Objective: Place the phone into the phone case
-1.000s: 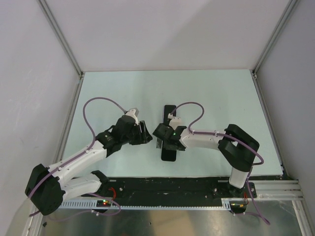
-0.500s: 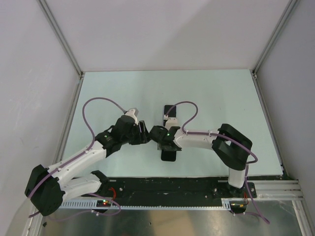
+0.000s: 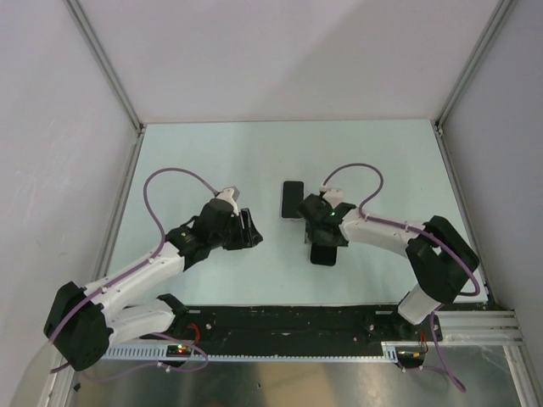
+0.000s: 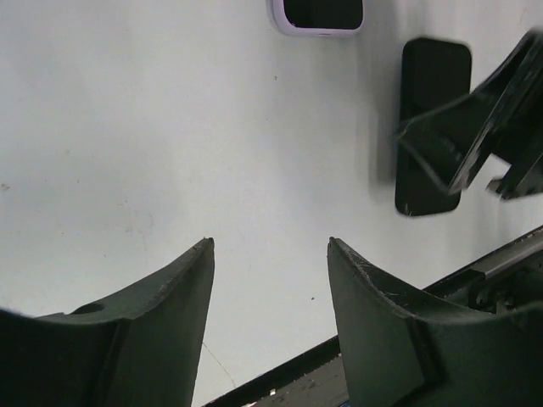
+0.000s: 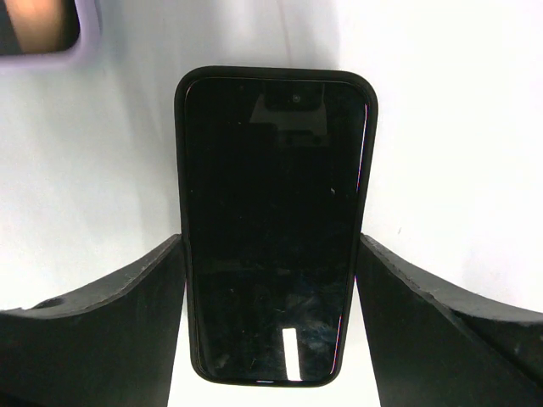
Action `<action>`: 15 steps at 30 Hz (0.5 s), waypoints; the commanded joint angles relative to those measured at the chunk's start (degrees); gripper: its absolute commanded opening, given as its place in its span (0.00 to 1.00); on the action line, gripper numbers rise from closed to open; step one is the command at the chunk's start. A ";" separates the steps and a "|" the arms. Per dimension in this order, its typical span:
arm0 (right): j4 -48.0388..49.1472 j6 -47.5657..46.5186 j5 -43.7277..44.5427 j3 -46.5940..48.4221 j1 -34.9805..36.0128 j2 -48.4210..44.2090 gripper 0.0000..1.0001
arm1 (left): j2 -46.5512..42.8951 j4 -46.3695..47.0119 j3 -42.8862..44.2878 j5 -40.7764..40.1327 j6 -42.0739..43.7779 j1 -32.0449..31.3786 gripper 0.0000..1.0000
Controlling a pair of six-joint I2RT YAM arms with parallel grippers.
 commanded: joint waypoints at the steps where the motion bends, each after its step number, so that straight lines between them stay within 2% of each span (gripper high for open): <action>1: 9.46 -9.08 -3.70 0.92 -7.68 -2.59 0.31 | -0.37 1.07 0.11 1.05 1.42 0.49 0.61; 6: 14.11 -16.12 -6.91 6.09 -15.29 2.05 0.32 | -0.91 1.10 -0.47 0.97 0.97 0.45 0.61; 15: 13.34 -21.76 -6.85 17.87 -18.27 12.44 0.32 | -1.50 1.07 -0.91 0.46 0.71 0.48 0.61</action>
